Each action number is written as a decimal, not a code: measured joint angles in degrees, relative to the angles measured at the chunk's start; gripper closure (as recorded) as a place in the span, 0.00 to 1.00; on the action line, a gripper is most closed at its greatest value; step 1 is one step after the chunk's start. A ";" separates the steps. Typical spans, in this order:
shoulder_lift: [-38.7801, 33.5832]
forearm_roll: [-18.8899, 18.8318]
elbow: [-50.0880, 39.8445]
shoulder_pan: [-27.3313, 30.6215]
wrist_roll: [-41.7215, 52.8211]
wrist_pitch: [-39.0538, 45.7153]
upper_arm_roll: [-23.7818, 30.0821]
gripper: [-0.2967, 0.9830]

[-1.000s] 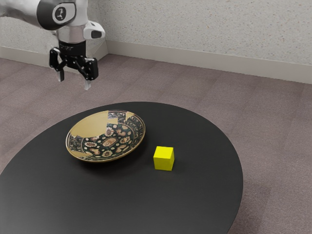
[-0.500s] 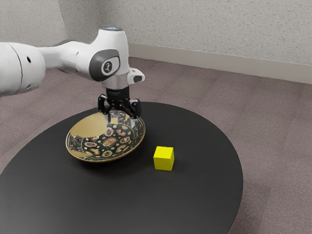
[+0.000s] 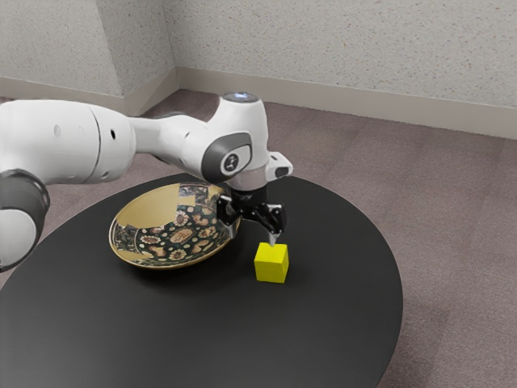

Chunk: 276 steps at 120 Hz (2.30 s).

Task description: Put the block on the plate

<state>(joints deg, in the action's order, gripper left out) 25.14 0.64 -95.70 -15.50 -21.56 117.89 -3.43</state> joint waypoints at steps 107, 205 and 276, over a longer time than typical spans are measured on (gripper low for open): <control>9.37 3.35 3.37 -0.49 -4.74 8.78 0.35 0.23; 9.15 3.58 1.54 -0.49 -5.52 8.97 0.35 0.43; -3.26 -5.86 1.46 6.38 -6.34 2.12 -0.47 0.43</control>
<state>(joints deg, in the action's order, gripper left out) 21.88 -5.22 -94.23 -9.12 -27.90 120.01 -3.90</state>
